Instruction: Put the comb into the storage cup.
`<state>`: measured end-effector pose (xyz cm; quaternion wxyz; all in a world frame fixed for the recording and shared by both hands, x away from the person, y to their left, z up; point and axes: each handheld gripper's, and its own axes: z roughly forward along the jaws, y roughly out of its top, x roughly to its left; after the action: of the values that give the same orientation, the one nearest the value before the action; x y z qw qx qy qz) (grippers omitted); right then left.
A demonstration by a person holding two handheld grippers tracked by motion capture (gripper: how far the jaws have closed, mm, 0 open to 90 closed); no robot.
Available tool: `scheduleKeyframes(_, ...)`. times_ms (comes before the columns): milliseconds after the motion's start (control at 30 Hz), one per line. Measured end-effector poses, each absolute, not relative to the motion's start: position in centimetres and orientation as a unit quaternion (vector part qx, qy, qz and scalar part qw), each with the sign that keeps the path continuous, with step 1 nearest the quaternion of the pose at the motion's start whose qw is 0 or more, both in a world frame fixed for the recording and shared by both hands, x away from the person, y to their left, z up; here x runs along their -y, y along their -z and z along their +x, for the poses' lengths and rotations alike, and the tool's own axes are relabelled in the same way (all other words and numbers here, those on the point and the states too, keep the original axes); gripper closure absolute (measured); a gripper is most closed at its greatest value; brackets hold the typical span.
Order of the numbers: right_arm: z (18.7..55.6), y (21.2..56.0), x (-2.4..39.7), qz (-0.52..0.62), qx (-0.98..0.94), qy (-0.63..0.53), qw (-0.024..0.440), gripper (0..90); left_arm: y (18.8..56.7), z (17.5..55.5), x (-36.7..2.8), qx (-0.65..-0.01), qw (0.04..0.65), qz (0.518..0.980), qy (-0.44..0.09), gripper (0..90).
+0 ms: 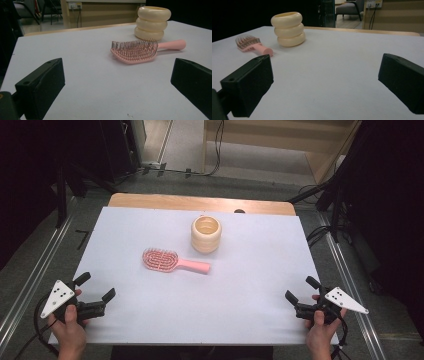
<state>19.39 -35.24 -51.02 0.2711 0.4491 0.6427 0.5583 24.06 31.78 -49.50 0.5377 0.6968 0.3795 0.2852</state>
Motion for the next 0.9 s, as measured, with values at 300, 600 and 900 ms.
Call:
scheduleKeyframes(300,19.7,50.3,34.1,0.435,-0.663,-0.555,0.252,0.0,49.6,24.1,-31.4,-0.378,0.525,0.701,-0.299,0.0)
scheduleKeyframes(600,20.5,48.8,32.9,0.43,-0.686,-0.53,0.252,0.0,49.7,24.1,-31.2,-0.381,0.517,0.704,-0.303,0.0)
scheduleKeyframes(900,22.5,47.0,31.5,0.395,-0.728,-0.517,0.216,0.0,49.7,24.1,-31.1,-0.387,0.51,0.702,-0.313,0.0)
